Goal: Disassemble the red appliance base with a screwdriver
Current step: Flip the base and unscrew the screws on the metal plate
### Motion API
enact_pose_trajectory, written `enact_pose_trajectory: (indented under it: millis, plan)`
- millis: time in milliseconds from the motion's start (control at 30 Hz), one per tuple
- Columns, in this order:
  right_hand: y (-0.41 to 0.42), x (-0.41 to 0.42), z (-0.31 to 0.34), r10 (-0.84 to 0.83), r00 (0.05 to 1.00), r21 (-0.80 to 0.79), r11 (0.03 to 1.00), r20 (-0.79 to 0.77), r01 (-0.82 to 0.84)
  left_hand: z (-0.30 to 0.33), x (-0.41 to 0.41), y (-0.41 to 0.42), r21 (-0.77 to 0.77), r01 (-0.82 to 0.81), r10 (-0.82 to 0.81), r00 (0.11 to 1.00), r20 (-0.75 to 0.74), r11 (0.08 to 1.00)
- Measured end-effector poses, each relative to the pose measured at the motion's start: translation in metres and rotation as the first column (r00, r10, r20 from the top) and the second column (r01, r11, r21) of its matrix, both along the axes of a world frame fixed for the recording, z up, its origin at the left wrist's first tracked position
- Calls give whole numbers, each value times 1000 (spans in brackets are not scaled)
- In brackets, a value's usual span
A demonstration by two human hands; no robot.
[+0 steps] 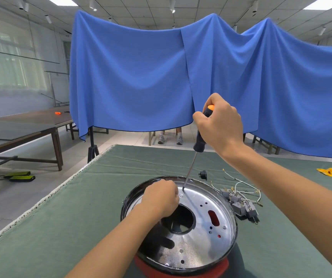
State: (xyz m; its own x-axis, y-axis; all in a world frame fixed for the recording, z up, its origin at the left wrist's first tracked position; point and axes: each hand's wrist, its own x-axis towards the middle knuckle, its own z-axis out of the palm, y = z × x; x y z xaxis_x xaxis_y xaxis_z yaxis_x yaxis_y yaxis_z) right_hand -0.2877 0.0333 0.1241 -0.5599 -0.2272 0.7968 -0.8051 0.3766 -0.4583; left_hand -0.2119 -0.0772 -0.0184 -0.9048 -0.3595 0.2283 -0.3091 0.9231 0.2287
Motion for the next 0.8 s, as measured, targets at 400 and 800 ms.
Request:
enact_pose_trajectory:
  millis: [400, 800]
  plan:
    - [-37, -2, 53, -229, 973, 554, 808, -13, 198, -1, -30, -4, 223, -119, 146, 983, -111, 968]
    - [-42, -19, 82, -435, 876, 837, 383, -209, 391, -10, -30, -7, 280, -81, 131, 977, -167, 957]
